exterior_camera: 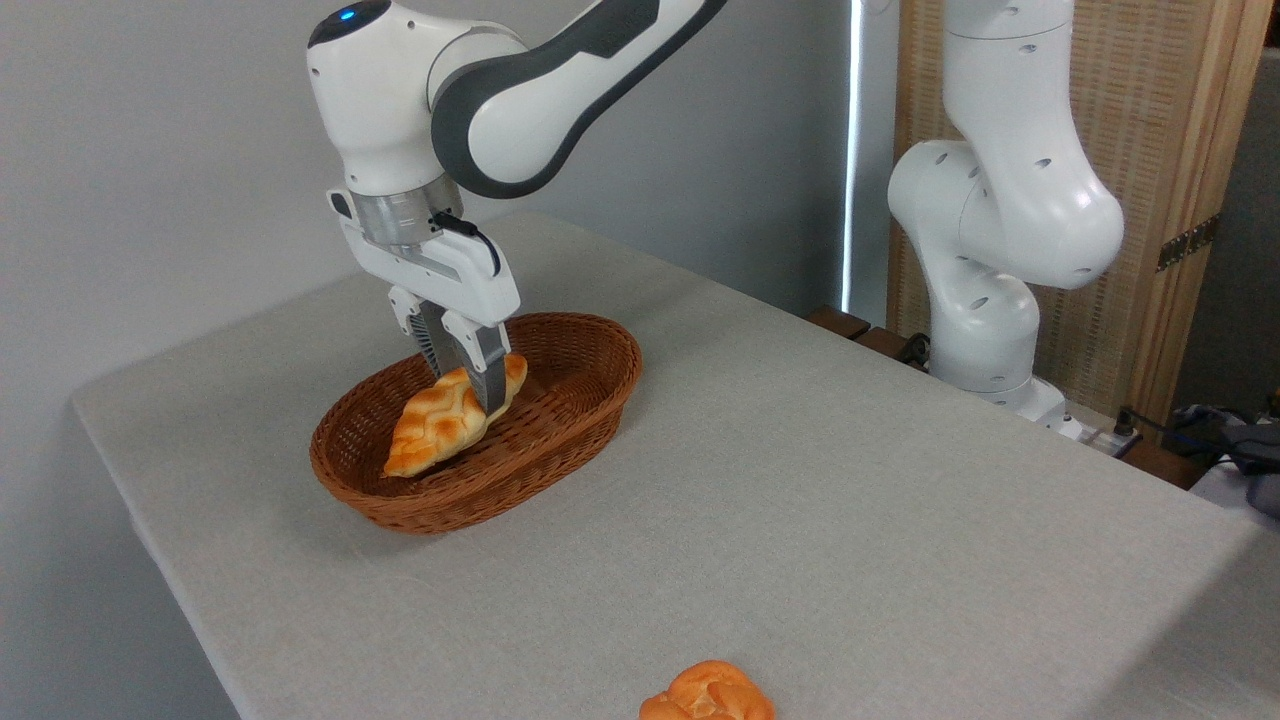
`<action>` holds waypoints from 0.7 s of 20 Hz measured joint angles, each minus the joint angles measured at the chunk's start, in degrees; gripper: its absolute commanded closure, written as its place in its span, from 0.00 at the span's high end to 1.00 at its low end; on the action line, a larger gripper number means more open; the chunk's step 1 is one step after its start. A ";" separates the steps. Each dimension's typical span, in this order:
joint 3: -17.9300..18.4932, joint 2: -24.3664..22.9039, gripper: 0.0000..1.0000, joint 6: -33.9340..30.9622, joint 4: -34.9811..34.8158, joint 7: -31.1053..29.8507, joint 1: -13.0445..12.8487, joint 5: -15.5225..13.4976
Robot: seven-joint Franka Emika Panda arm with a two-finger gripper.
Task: Put bread into the basket
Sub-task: 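Lower the loaf into the basket and open the gripper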
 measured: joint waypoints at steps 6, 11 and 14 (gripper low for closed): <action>0.41 0.00 1.00 0.00 1.14 0.00 0.27 0.00; 0.44 0.00 1.00 0.00 1.41 0.00 0.29 0.00; 0.45 0.00 1.00 0.00 1.41 0.00 0.29 0.00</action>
